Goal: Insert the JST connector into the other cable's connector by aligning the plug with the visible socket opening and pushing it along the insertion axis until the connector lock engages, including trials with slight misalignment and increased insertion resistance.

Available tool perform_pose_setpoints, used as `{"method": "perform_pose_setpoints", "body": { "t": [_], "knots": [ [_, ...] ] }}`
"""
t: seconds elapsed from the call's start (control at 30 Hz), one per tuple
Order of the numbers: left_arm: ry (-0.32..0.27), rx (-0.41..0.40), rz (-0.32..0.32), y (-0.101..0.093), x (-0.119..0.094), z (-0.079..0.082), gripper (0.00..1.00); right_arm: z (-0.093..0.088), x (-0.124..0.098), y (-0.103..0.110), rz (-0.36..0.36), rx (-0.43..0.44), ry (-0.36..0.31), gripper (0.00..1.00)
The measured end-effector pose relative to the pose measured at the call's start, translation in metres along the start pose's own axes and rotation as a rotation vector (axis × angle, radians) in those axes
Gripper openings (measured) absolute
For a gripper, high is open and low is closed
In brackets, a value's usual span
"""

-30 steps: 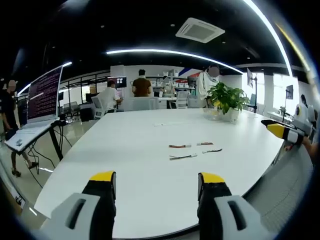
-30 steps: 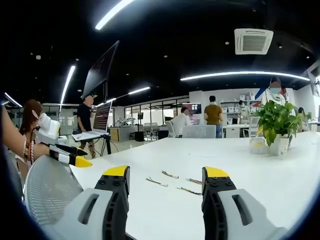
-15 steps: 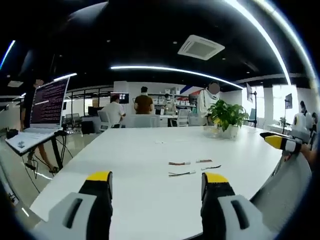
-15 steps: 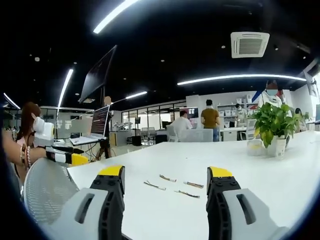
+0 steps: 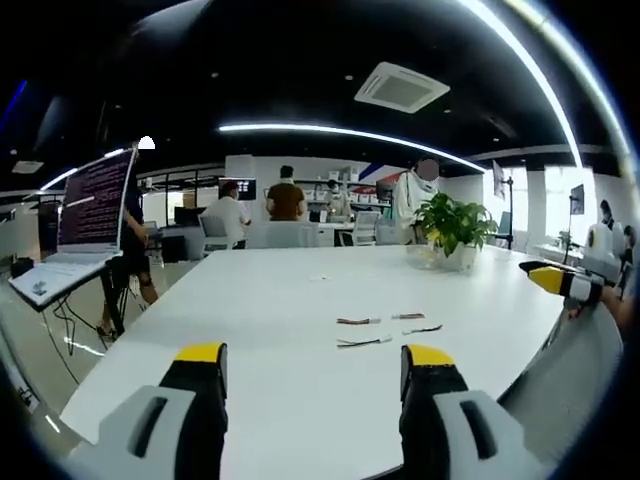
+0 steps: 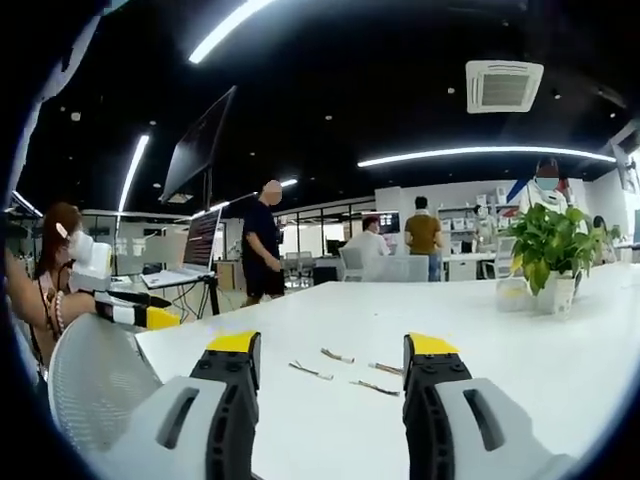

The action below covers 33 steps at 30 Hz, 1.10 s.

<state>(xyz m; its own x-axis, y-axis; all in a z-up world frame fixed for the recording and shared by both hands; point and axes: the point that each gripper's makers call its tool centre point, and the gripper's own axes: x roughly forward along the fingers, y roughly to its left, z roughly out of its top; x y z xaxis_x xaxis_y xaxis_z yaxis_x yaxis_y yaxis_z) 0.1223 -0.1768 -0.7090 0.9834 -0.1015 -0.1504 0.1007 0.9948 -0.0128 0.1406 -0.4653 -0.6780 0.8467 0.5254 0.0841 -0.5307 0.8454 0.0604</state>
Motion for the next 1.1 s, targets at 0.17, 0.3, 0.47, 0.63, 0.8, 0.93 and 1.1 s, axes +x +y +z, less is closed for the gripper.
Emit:
{"method": "perform_pose_setpoints", "body": {
  "t": [0.17, 0.3, 0.47, 0.63, 0.8, 0.93, 1.1],
  "knots": [
    [0.004, -0.005, -0.003, -0.0004, 0.0006, -0.001, 0.68, 0.0024, -0.0004, -0.0011, -0.008, 0.008, -0.014, 0.56],
    [-0.006, -0.011, -0.01, -0.001, 0.0005, 0.0002, 0.69, 0.0008, -0.0006, -0.0022, -0.012, 0.006, -0.002, 0.55],
    [0.003, -0.012, -0.013, -0.0025, 0.001, -0.0014, 0.7, 0.0026, -0.0014, -0.0029, -0.016, 0.009, -0.014, 0.56],
    [-0.001, -0.023, -0.011, -0.0026, 0.001, -0.0009, 0.68, 0.0048, -0.0015, -0.0004, -0.002, 0.012, -0.027, 0.54],
    [0.027, -0.023, -0.004, -0.0017, 0.003, -0.0052, 0.68, 0.005, -0.0013, 0.0006, 0.017, 0.049, -0.036, 0.52],
    [0.035, -0.028, -0.018, -0.0039, 0.0042, -0.0059, 0.68, 0.0055, -0.001, -0.002, 0.006, 0.055, -0.04, 0.52],
    [0.037, -0.037, -0.019, -0.0041, 0.005, -0.006, 0.67, 0.0013, -0.0003, -0.0043, 0.003, 0.064, -0.018, 0.52]
  ]
}}
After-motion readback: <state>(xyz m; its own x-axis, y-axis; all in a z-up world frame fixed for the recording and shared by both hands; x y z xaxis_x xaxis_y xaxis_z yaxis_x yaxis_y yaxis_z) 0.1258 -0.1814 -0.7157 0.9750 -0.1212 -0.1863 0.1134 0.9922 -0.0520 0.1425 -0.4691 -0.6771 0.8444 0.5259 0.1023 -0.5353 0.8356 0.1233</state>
